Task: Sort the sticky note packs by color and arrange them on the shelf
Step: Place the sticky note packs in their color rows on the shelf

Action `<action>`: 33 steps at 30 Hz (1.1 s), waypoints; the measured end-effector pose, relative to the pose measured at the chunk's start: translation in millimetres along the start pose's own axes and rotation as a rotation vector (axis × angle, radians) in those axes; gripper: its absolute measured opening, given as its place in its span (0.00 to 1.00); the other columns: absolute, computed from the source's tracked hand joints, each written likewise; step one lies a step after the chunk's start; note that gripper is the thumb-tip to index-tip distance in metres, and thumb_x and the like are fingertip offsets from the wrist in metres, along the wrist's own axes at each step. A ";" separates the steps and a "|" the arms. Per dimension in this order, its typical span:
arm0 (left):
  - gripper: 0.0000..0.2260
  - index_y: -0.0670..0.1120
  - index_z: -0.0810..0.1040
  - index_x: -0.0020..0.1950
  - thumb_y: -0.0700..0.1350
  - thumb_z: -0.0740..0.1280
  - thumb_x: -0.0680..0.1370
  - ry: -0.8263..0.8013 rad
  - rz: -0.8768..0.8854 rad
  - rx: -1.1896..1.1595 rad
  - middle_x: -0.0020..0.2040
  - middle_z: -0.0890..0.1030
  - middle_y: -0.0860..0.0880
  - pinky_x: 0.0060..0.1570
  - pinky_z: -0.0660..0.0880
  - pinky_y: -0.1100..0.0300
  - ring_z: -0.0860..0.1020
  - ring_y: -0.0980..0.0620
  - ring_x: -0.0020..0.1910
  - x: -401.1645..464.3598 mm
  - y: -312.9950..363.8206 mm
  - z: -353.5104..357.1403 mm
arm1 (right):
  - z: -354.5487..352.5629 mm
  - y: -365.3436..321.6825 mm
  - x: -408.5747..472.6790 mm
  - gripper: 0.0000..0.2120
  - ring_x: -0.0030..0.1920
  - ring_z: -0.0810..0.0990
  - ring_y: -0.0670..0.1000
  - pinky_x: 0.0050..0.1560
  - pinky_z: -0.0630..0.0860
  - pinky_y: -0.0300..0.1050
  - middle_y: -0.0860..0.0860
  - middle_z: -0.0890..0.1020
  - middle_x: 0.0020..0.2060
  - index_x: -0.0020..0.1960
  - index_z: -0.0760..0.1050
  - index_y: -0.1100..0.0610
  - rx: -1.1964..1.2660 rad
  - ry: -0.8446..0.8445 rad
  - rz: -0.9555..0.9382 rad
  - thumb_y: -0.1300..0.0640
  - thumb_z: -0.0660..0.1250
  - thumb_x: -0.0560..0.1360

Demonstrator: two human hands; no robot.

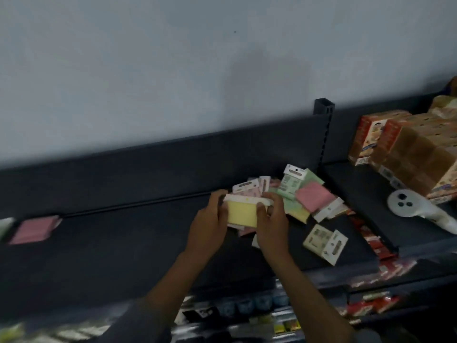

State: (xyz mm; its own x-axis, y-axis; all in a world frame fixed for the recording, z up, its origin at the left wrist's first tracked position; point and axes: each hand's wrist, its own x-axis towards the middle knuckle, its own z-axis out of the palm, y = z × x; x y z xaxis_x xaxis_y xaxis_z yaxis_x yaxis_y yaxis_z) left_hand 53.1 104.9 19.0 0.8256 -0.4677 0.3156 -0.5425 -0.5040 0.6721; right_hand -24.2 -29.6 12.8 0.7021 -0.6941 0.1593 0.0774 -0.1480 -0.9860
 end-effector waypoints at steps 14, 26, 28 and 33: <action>0.17 0.55 0.71 0.70 0.56 0.62 0.82 0.067 -0.079 -0.009 0.63 0.76 0.56 0.51 0.79 0.52 0.78 0.58 0.53 -75.3 -103.7 -113.5 | 148.6 -9.5 -77.0 0.09 0.45 0.77 0.36 0.39 0.73 0.31 0.41 0.77 0.51 0.63 0.70 0.49 0.010 -0.136 0.006 0.57 0.56 0.85; 0.28 0.60 0.68 0.71 0.65 0.70 0.74 0.182 -0.174 0.106 0.66 0.72 0.58 0.56 0.78 0.52 0.75 0.58 0.57 -161.1 -183.2 -264.1 | 292.4 -61.6 -184.8 0.08 0.42 0.80 0.38 0.40 0.79 0.42 0.44 0.79 0.48 0.63 0.71 0.47 0.071 -0.313 -0.018 0.53 0.60 0.84; 0.28 0.60 0.69 0.70 0.66 0.71 0.73 0.224 -0.196 0.117 0.65 0.72 0.59 0.55 0.79 0.53 0.76 0.60 0.54 -182.3 -198.9 -298.3 | 323.7 -68.9 -212.3 0.08 0.43 0.82 0.44 0.41 0.83 0.56 0.45 0.79 0.48 0.61 0.71 0.44 0.095 -0.364 -0.003 0.51 0.61 0.83; 0.30 0.59 0.70 0.70 0.67 0.71 0.72 0.300 -0.236 0.154 0.66 0.73 0.59 0.55 0.79 0.56 0.77 0.61 0.54 -240.0 -235.4 -374.1 | 394.5 -87.7 -277.4 0.08 0.47 0.82 0.49 0.46 0.82 0.63 0.45 0.80 0.51 0.61 0.71 0.40 0.098 -0.465 -0.028 0.48 0.62 0.82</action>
State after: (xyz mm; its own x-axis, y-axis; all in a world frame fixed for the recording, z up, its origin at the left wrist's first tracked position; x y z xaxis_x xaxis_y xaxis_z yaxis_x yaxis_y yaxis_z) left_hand 40.7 607.4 35.6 0.9266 -0.1052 0.3610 -0.3306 -0.6855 0.6487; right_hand 53.6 453.9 35.2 0.9394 -0.2984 0.1686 0.1517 -0.0791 -0.9853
